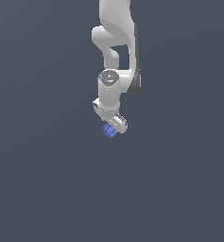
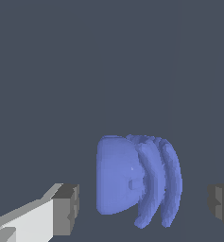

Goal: Pick up the object and move it to a goal position.

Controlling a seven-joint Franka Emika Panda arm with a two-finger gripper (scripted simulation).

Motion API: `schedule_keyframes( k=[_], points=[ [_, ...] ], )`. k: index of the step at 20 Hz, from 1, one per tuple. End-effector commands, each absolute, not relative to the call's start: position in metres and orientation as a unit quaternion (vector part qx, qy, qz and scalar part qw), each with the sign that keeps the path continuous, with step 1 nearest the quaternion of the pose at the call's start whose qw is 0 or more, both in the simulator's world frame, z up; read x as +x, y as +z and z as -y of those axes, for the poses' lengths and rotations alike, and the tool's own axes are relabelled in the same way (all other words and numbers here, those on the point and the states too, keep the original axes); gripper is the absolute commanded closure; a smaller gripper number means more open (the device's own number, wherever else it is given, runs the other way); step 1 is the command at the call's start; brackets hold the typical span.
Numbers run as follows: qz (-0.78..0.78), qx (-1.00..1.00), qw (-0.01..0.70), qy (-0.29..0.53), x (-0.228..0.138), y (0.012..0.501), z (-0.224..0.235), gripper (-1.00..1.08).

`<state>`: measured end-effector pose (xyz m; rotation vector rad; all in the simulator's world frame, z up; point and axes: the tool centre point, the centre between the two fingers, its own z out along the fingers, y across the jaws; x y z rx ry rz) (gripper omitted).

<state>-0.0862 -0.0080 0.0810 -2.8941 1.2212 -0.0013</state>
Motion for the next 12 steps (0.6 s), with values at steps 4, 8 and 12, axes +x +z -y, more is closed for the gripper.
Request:
schedule_keyframes(
  k=[4,8,12],
  points=[
    [-0.39,-0.921,0.0,0.0,-0.087,0.057,0.008,-0.92],
    [-0.391,-0.921,0.0,0.0,-0.087,0.044,0.008,-0.92],
    [-0.391,-0.921,0.0,0.0,-0.087,0.04,0.008,-0.92]
  ],
)
